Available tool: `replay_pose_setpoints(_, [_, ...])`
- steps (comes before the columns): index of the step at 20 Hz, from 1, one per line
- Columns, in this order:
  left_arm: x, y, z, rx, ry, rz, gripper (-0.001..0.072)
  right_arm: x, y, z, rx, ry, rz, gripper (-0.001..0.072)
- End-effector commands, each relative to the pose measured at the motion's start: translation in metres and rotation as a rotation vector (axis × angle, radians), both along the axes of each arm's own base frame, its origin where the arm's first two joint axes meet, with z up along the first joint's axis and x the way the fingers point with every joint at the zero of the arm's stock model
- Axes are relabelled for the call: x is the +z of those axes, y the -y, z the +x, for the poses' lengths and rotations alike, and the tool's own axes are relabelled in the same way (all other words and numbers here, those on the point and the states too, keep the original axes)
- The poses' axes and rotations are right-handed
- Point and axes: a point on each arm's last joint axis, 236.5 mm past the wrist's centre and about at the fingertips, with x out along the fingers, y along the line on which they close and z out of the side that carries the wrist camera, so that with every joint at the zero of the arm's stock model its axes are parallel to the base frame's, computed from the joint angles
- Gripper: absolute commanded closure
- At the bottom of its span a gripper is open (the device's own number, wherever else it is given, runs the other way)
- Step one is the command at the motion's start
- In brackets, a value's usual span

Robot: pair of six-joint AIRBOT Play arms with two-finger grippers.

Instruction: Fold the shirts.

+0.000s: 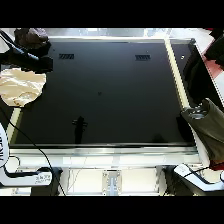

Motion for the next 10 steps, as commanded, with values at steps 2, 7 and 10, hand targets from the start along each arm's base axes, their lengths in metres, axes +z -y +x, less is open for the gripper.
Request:
replay_pose_setpoints(2, [-0.001, 0.000, 0.000, 0.015, -0.006, -0.009, 0.0695, -0.032, -0.108, 0.027, 0.311, -0.058, -0.228, 0.0403])
replay_pose_setpoints(7, [-0.001, 0.000, 0.000, 0.015, -0.006, -0.009, 0.0695, -0.068, -0.172, 0.035, 0.486, -0.126, -0.350, 0.0403])
replay_pose_setpoints(10, [0.000, 0.000, 0.000, 0.016, -0.005, -0.009, 0.0695, -0.073, -0.189, 0.034, 0.533, -0.133, -0.352, 0.0403])
